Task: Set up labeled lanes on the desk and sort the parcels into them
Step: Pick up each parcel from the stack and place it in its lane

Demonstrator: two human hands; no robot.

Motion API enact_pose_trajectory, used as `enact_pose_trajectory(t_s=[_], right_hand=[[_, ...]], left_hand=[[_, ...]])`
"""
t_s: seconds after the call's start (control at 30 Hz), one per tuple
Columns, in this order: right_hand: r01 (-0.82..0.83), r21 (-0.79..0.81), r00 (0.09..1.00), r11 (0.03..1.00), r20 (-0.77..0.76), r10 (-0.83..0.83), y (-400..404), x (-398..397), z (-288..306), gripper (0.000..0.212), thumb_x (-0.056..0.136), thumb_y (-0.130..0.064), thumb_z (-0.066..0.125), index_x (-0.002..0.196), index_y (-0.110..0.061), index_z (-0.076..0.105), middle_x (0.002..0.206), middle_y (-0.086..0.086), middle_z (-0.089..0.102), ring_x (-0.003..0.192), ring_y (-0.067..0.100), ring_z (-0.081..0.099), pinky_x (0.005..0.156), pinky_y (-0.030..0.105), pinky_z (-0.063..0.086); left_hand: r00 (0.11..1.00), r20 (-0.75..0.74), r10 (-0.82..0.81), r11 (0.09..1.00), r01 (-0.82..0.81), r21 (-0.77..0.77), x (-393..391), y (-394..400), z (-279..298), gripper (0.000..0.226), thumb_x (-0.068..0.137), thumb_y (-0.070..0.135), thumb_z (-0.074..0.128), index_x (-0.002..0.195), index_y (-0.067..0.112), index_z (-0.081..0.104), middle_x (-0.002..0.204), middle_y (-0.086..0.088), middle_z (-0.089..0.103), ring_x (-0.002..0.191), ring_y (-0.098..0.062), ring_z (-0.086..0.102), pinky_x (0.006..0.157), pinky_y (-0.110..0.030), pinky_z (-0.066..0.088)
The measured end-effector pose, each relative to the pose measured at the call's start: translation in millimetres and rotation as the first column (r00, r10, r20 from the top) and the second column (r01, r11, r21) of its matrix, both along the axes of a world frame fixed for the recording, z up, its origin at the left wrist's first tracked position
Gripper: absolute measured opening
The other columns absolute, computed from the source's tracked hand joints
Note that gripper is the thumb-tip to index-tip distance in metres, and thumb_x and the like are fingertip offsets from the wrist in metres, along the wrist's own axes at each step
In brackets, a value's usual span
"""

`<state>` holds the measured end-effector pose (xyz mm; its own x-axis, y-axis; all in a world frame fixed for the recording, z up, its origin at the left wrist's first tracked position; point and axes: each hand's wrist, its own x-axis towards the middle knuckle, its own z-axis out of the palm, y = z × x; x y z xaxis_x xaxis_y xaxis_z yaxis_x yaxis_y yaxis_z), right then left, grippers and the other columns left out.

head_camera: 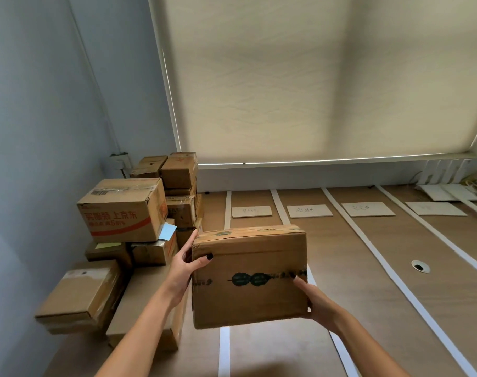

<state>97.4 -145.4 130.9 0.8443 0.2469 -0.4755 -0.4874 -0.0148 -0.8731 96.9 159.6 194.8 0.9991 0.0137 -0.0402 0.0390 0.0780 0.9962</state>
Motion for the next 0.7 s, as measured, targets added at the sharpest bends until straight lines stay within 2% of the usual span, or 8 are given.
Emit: enact_pose_trajectory(t_s=[0.13, 0.23, 0.3, 0.4, 0.47, 0.53, 0.63, 0.7], right_hand=[[-0.047, 0.084, 0.999, 0.995, 0.006, 0.047, -13.1, 8.0, 2.7, 0.102, 0.047, -0.09, 0.051, 0.13, -0.031, 0.048, 0.127, 0.0, 0.06, 0.123, 0.021, 0.05, 0.109, 0.052, 0.032], [-0.105, 0.177, 0.994, 0.979, 0.009, 0.105, -26.3, 14.3, 9.7, 0.117, 0.031, -0.097, 0.046, 0.119, -0.022, 0.064, 0.133, 0.008, 0.057, 0.132, 0.024, 0.041, 0.116, 0.054, 0.015], [-0.097, 0.191, 0.995, 0.977, -0.003, 0.099, -31.6, 18.3, 16.3, 0.122, 0.029, -0.098, 0.043, 0.123, -0.022, 0.059, 0.142, 0.01, 0.047, 0.138, 0.028, 0.031, 0.116, 0.053, 0.007], [-0.068, 0.198, 0.997, 0.978, -0.024, 0.074, -33.8, 23.3, 24.8, 0.115, 0.048, -0.097, 0.037, 0.134, -0.021, 0.048, 0.135, 0.01, 0.054, 0.128, 0.032, 0.042, 0.11, 0.05, 0.02], [-0.063, 0.241, 0.998, 0.969, -0.011, 0.067, -34.5, 23.5, 35.1, 0.089, 0.067, -0.083, 0.034, 0.12, -0.017, 0.061, 0.122, 0.012, 0.064, 0.118, 0.032, 0.051, 0.109, 0.049, 0.028], [-0.077, 0.289, 0.997, 0.954, 0.032, 0.07, -35.1, 24.5, 43.8, 0.072, 0.073, -0.07, 0.047, 0.108, -0.01, 0.067, 0.12, 0.017, 0.063, 0.113, 0.034, 0.052, 0.105, 0.05, 0.034], [-0.117, 0.326, 0.991, 0.938, 0.096, 0.091, -35.7, 25.2, 52.6, 0.069, 0.058, -0.055, 0.07, 0.106, -0.007, 0.056, 0.109, 0.02, 0.058, 0.097, 0.028, 0.055, 0.085, 0.041, 0.047], [-0.124, 0.347, 0.989, 0.929, 0.121, 0.087, -36.4, 28.0, 55.0, 0.076, 0.056, -0.04, 0.073, 0.121, -0.007, 0.051, 0.107, 0.019, 0.06, 0.087, 0.023, 0.057, 0.073, 0.032, 0.049]], left_hand=[[0.998, 0.036, -0.044, 0.998, 0.042, 0.049, 0.9, -5.9, 8.4, 0.081, 0.082, -0.007, 0.062, 0.139, 0.044, 0.033, 0.133, 0.008, 0.046, 0.124, -0.014, 0.041, 0.106, -0.038, 0.037], [0.997, 0.077, -0.016, 0.998, 0.011, 0.068, -4.8, -7.2, 12.2, 0.085, 0.081, -0.015, 0.058, 0.142, 0.038, 0.032, 0.136, 0.009, 0.043, 0.122, -0.009, 0.041, 0.085, -0.02, 0.05], [0.994, 0.103, -0.021, 0.996, 0.012, 0.089, -7.6, -5.4, 8.9, 0.089, 0.076, -0.016, 0.063, 0.14, 0.037, 0.034, 0.139, 0.008, 0.043, 0.123, -0.011, 0.043, 0.081, -0.019, 0.053], [0.988, 0.135, -0.071, 0.994, 0.058, 0.095, -13.0, -5.2, 8.8, 0.091, 0.063, 0.001, 0.081, 0.134, 0.042, 0.041, 0.142, 0.008, 0.045, 0.129, -0.014, 0.045, 0.095, -0.027, 0.049], [0.99, 0.121, -0.078, 0.995, 0.069, 0.073, -16.8, -7.9, 11.7, 0.094, 0.051, 0.03, 0.087, 0.133, 0.043, 0.042, 0.143, 0.008, 0.045, 0.131, -0.015, 0.043, 0.108, -0.038, 0.039], [0.995, 0.093, -0.018, 0.999, 0.015, 0.032, -17.9, -9.5, 10.9, 0.102, 0.046, 0.057, 0.084, 0.136, 0.04, 0.04, 0.145, 0.005, 0.043, 0.132, -0.016, 0.041, 0.112, -0.043, 0.032], [0.997, 0.081, 0.005, 0.996, -0.012, 0.092, -18.0, -11.0, 7.1, 0.079, 0.069, 0.073, 0.06, 0.137, 0.036, 0.043, 0.144, 0.0, 0.044, 0.135, -0.019, 0.038, 0.112, -0.05, 0.029], [0.997, 0.073, 0.027, 0.997, -0.033, 0.07, -20.8, -15.0, 6.4, 0.058, 0.087, 0.062, 0.043, 0.134, 0.027, 0.049, 0.133, -0.003, 0.057, 0.127, -0.02, 0.049, 0.106, -0.046, 0.037]])
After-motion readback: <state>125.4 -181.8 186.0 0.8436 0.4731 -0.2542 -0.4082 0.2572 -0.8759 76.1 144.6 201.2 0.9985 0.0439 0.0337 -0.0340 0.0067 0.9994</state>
